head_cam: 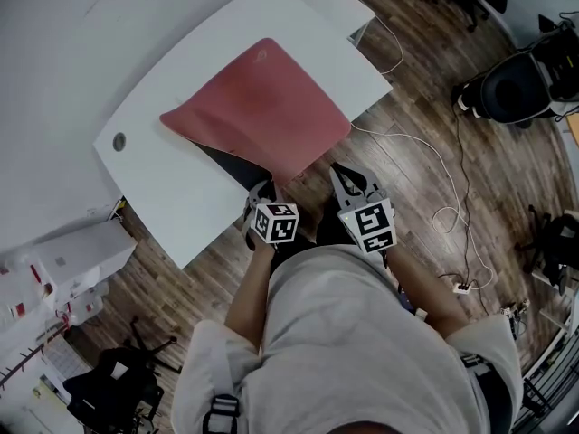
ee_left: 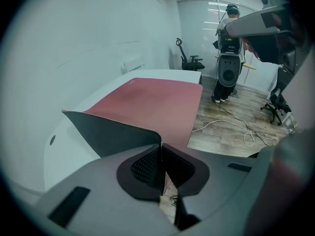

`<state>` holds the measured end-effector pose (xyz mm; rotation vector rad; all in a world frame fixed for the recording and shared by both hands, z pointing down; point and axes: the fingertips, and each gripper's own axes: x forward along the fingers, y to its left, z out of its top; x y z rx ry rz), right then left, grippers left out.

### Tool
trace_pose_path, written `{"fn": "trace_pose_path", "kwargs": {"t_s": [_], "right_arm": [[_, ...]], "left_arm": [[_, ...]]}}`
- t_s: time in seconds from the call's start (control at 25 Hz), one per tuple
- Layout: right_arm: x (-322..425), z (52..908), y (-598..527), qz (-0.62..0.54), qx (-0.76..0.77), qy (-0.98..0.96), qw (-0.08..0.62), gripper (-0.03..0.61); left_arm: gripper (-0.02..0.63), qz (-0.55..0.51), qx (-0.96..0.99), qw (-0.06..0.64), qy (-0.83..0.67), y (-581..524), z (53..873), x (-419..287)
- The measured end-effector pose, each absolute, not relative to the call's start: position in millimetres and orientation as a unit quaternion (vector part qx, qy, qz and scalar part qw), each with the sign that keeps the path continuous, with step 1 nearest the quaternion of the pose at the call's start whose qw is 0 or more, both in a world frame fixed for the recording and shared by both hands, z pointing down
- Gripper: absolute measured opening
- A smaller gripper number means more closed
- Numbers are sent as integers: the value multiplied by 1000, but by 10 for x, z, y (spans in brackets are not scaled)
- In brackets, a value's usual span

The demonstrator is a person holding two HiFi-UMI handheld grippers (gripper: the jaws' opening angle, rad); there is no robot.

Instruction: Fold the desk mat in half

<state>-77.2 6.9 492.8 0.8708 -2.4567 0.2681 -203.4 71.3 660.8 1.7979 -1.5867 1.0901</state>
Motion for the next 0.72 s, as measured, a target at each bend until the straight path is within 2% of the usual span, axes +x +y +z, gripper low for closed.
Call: {"fn": "trace_pose_path", "kwargs": {"t_s": [0.72], "right_arm": [[-554, 5031, -86, 122, 346, -898, 244, 41]], "left_arm": [[26, 424, 673, 266, -545, 636, 6732, -1864]]}}
